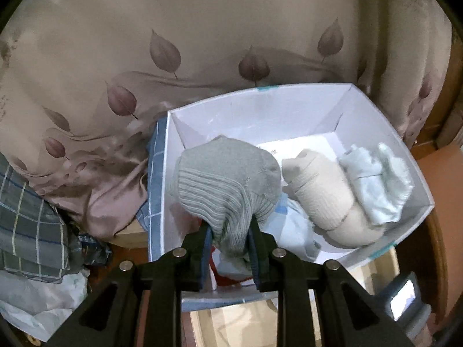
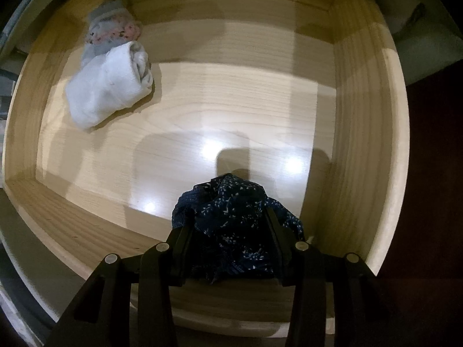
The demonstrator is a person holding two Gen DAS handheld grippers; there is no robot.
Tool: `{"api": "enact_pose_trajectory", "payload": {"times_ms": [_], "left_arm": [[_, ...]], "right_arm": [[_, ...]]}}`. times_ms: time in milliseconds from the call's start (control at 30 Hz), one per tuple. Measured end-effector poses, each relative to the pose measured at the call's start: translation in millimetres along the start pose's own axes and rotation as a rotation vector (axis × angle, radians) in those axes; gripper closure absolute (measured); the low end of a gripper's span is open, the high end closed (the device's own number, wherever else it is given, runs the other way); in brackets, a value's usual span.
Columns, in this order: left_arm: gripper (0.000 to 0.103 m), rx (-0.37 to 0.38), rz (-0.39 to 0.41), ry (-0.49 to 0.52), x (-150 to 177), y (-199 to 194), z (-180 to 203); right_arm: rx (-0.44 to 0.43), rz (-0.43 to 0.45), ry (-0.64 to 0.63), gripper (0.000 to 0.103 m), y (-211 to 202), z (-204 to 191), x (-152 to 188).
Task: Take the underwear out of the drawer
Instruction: 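Carry the grey knit sock over the white box with the left gripper, then lower the grey knit sock into the white box and open the left gripper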
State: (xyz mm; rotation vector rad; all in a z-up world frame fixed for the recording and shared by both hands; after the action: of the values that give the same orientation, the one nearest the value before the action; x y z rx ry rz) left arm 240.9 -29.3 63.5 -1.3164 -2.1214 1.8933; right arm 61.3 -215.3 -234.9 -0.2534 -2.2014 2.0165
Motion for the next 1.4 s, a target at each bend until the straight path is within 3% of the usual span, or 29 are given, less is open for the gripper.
{"api": "enact_pose_trajectory", "payload": {"times_ms": [167, 533, 1033, 1267, 1400], "left_arm": [[0.077, -0.028, -0.019, -0.010, 3, 18, 1], [0.058, -0.173, -0.027, 0.050, 2, 6, 5], [0.058, -0.257, 0.000, 0.111, 18, -27, 7], [0.057, -0.215, 0.029, 0.109, 33, -48, 14], [0.055, -0.126, 0.056, 0.068, 44, -60, 14]], "right_arm": [[-0.018, -0.001, 0.006, 0.062, -3, 2, -4], [-0.026, -0.001, 0.012, 0.062, -6, 3, 0], [-0.026, -0.001, 0.013, 0.062, -7, 3, 0], [-0.021, -0.002, 0.012, 0.062, -8, 1, -1], [-0.018, -0.002, 0.012, 0.062, -8, -1, 0]]}}
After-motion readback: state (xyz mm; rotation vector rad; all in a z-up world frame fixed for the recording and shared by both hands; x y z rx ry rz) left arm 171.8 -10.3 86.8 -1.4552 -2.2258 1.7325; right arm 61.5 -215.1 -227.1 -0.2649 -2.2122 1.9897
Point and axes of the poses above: each gripper's, at about its wrist camera, not at the fingertips, and y roughly the way its jaws point, z to its right, x to its underside, the point moved 7 cm from there along y, roughly the way its jaws point, and after that the axes turned 15 degrees about y, right-handed, at the moved point
